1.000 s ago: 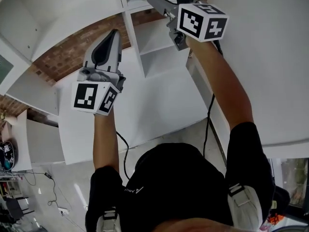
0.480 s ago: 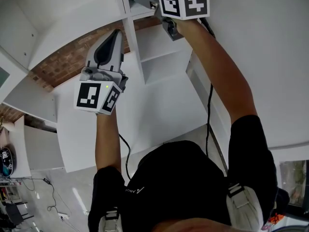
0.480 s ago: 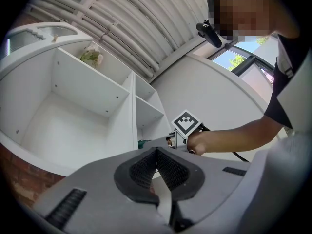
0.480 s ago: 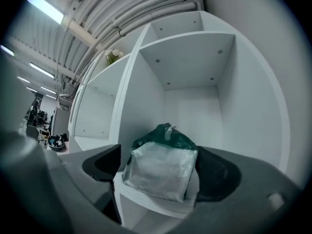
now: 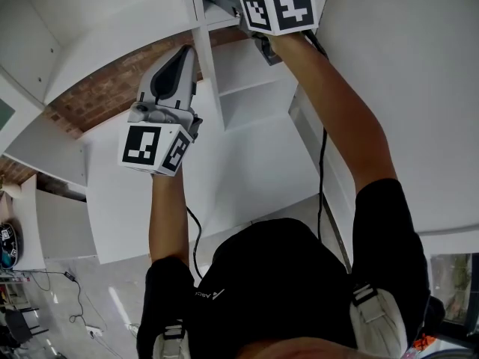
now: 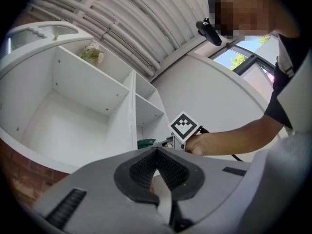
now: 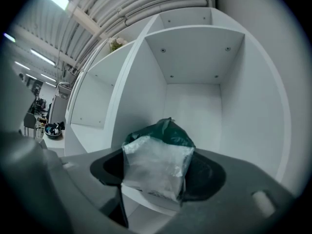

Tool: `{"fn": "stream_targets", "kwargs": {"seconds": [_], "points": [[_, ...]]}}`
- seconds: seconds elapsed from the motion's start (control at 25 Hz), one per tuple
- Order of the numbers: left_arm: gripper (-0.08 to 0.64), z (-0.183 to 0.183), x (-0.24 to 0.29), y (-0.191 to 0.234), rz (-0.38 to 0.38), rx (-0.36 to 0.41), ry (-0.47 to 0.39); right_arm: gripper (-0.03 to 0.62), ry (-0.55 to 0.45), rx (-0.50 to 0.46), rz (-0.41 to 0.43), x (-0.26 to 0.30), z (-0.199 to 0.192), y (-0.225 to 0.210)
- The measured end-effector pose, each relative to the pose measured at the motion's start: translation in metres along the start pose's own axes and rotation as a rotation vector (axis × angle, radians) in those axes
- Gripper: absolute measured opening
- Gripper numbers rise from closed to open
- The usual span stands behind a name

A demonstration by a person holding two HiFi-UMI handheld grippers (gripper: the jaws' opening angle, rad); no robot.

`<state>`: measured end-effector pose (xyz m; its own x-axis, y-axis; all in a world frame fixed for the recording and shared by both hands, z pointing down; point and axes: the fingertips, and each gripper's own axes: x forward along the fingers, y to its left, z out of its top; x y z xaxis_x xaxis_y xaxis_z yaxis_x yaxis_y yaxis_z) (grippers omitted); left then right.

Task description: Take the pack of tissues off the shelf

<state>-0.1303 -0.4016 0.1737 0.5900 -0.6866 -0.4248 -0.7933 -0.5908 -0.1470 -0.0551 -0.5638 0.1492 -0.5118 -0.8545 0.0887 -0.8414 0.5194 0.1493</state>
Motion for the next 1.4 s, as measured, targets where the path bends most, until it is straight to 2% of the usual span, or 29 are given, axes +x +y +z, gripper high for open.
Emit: {"fn": "stream_targets", "kwargs": {"seconds": [0.2,0.4,0.64,0.92,1.2,1.4], "points": [[-0.002,0.002,0.001,-0.007,0.003,0.009,0.003,0.285,-0.050,-0.011,-0.005,-0.008,0.003,-0.001],[-0.002,0.005,0.001,-0.014,0.010,0.012,0.007,0.276,-0.149,0.006,-0.022,-0.034,0.008,-0.006],[-0.002,0.011,0.000,-0.026,0.020,0.012,-0.004,0.275,-0.302,0.036,-0.008,-0.089,0.009,-0.004],[-0.002,0.014,-0.002,-0.046,0.026,-0.001,-0.013,0.275,-0.430,0.023,0.022,-0.155,0.000,0.006],[-0.002,0.010,-0.013,-0.064,0.052,-0.022,-0.022,0.275,-0.514,0.041,0.065,-0.204,-0.026,0.024],[-0.002,0.011,-0.020,-0.075,0.057,-0.008,-0.022,0.272,-0.536,0.068,0.071,-0.223,-0.043,0.033]]}}
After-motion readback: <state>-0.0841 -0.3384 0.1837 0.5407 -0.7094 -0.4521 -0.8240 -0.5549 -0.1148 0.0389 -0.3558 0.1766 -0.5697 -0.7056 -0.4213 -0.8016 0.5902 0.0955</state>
